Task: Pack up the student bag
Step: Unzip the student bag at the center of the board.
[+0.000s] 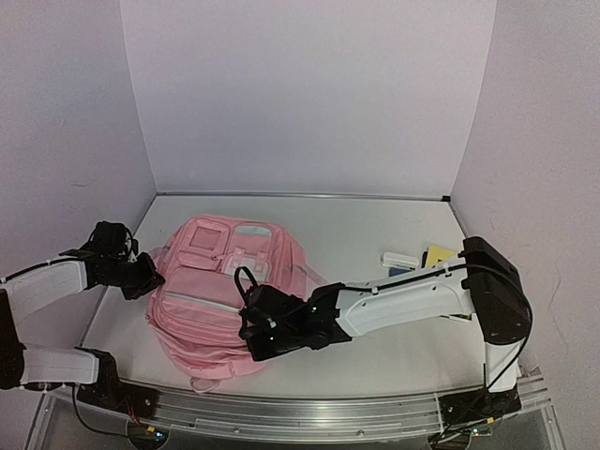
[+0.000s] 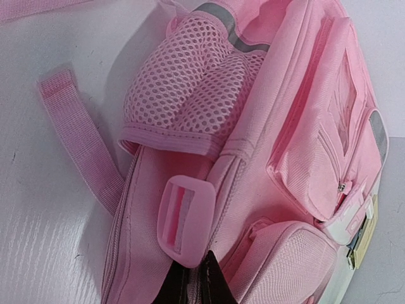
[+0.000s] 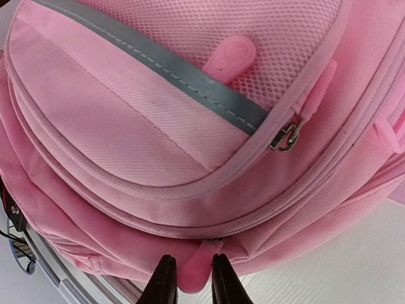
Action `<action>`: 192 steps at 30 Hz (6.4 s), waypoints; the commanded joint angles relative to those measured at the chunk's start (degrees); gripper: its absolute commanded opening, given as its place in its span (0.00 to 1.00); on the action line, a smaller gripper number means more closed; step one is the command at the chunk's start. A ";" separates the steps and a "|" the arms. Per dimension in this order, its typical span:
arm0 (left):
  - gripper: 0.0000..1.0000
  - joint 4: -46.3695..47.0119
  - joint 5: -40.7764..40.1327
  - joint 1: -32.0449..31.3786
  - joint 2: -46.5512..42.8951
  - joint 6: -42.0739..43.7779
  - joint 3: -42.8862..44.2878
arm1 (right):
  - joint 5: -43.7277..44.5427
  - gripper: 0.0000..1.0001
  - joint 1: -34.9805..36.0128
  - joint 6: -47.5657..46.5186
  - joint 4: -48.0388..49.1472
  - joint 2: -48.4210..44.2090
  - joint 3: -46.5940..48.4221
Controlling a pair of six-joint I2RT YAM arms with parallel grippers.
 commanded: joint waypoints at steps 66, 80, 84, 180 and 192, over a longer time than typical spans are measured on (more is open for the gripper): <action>0.30 -2.16 -35.65 -49.23 31.43 43.95 30.48 | -0.07 0.00 -25.56 -22.54 9.52 -15.80 -14.88; 0.00 2.04 -31.52 -49.16 24.87 41.10 31.77 | -7.86 0.00 -25.45 -30.92 11.04 -27.59 -21.63; 0.00 0.56 -29.92 -48.88 24.50 39.76 34.61 | -9.21 0.00 -25.22 -30.03 11.01 -30.83 -23.87; 0.00 -20.85 -5.34 -35.66 15.99 42.62 41.02 | -36.73 0.46 -32.04 -34.05 28.41 -11.69 -17.43; 0.00 -18.63 -9.34 -35.39 17.39 39.01 41.19 | -34.61 0.00 -31.93 -32.45 27.99 -13.94 -19.68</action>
